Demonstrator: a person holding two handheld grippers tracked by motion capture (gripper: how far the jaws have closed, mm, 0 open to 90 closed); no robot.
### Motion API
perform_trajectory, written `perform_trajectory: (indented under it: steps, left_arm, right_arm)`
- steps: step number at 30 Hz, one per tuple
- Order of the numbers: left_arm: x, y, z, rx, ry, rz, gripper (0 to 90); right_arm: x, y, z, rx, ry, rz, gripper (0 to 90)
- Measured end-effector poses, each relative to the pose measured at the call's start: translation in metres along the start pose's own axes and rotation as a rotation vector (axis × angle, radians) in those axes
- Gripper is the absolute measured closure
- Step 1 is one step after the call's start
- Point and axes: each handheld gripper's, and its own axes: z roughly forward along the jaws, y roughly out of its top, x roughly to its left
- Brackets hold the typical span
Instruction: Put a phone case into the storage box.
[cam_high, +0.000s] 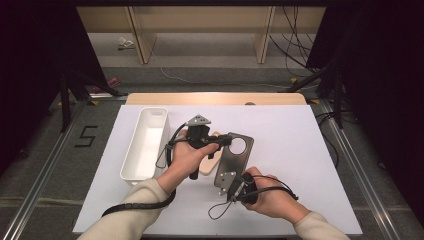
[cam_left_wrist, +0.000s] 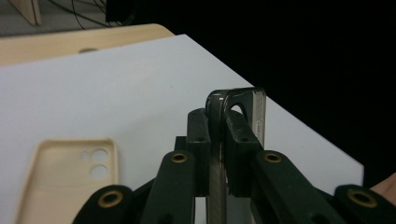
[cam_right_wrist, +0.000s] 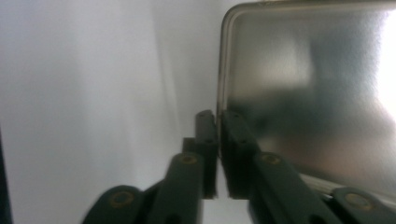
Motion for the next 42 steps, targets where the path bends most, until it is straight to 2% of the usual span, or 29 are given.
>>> perform_trajectory:
  steps: [1, 2, 4, 7, 8, 10, 12, 15, 18, 21, 25, 28, 35, 37, 42]
  left_arm:
    - [0.0, 0.0, -0.001, -0.008, 0.003, 0.015, 81.7]
    - [0.0, 0.001, -0.001, -0.019, 0.002, 0.022, 81.7]
    - [0.0, 0.001, -0.002, -0.038, 0.01, 0.046, 81.7]
    - [0.001, 0.002, -0.005, -0.061, 0.035, 0.099, 81.6]
    - [0.001, 0.002, -0.006, -0.071, 0.044, 0.113, 81.6]
    - [0.002, 0.003, -0.009, -0.085, 0.052, 0.13, 81.6]
    - [0.005, 0.003, -0.012, -0.1, 0.058, 0.139, 81.6]
    - [0.008, 0.004, -0.017, -0.12, 0.071, 0.154, 81.5]
    - [0.012, 0.004, -0.022, -0.139, 0.09, 0.18, 81.5]
    - [0.016, 0.005, -0.027, -0.147, 0.1, 0.196, 81.5]
    - [0.019, 0.007, -0.033, -0.162, 0.105, 0.195, 81.5]
    - [0.022, 0.008, -0.037, -0.174, 0.105, 0.198, 81.5]
    - [0.03, 0.011, -0.05, -0.202, 0.119, 0.207, 81.5]
    - [0.033, 0.012, -0.054, -0.211, 0.124, 0.204, 81.5]
    - [0.039, 0.015, -0.064, -0.23, 0.138, 0.195, 81.5]
  right_arm:
    - [-0.001, -0.001, -0.001, -0.025, -0.021, 0.016, 71.6]
    - [-0.001, -0.001, -0.001, -0.025, -0.021, 0.016, 71.6]
    - [-0.002, -0.002, -0.002, -0.05, -0.038, 0.031, 63.9]
    - [-0.005, -0.004, -0.006, -0.092, -0.056, 0.09, 53.1]
    - [-0.007, -0.006, -0.006, -0.113, -0.075, 0.105, 49.1]
    - [-0.01, -0.009, -0.008, -0.138, -0.093, 0.135, 45.4]
    - [-0.014, -0.013, -0.011, -0.175, -0.104, 0.2, 39.4]
    - [-0.019, -0.02, -0.014, -0.235, -0.118, 0.262, 34.2]
    - [-0.022, -0.028, -0.016, -0.278, -0.145, 0.299, 28.3]
    - [-0.024, -0.031, -0.015, -0.291, -0.145, 0.318, 23.4]
    - [-0.026, -0.038, -0.014, -0.319, -0.15, 0.361, 18.9]
    - [-0.029, -0.041, -0.014, -0.34, -0.174, 0.376, 16.6]
    - [-0.032, -0.049, -0.015, -0.384, -0.181, 0.439, 16.7]
    - [-0.033, -0.051, -0.016, -0.39, -0.193, 0.441, 16.7]
    - [-0.035, -0.054, -0.014, -0.409, -0.172, 0.468, 16.6]
